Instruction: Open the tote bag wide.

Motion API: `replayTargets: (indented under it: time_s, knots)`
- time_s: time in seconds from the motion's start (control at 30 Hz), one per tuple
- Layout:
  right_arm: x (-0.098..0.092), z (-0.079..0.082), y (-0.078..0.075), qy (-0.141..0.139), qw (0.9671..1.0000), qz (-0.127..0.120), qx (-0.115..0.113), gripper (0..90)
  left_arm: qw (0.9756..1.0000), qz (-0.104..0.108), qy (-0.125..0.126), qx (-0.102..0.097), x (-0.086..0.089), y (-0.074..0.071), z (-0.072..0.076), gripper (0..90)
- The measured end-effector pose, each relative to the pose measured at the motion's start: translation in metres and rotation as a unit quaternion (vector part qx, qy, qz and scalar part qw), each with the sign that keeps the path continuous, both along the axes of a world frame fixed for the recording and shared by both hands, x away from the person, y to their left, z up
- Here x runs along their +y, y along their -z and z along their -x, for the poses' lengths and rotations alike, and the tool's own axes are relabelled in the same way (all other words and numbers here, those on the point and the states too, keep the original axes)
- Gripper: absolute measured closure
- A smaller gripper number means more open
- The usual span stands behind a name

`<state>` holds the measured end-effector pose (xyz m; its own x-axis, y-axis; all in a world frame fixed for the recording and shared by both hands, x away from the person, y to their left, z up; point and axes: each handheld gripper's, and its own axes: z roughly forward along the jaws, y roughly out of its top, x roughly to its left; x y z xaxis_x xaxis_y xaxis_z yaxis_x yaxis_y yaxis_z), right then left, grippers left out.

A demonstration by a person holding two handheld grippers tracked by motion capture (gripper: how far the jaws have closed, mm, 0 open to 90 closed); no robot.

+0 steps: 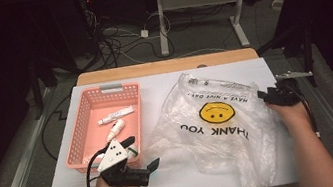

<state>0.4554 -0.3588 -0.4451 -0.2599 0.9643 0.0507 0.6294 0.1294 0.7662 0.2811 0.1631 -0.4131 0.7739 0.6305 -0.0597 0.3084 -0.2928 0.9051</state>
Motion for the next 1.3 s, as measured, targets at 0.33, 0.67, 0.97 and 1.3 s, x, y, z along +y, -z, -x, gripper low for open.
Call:
replayTargets:
  time_s: [0.33,0.67,0.97,1.3]
  knots:
    - [0.010,-0.022,0.018,-0.009,0.9991,0.008,0.040,74.9,1.0000,0.002,0.005,0.002,-0.001,0.000,0.000,0.0]
    - [-0.012,-0.009,0.010,0.034,0.9992,0.011,0.017,87.0,0.9999,-0.001,0.013,0.002,-0.004,0.000,0.002,0.0]
    - [-0.042,0.026,0.009,0.082,0.9966,-0.002,-0.001,87.4,0.9999,-0.003,0.015,0.002,-0.006,0.000,0.002,0.0]
    - [-0.052,0.070,0.007,0.104,0.9944,-0.007,-0.019,87.5,0.9998,-0.001,0.018,0.003,-0.006,0.000,0.002,0.0]
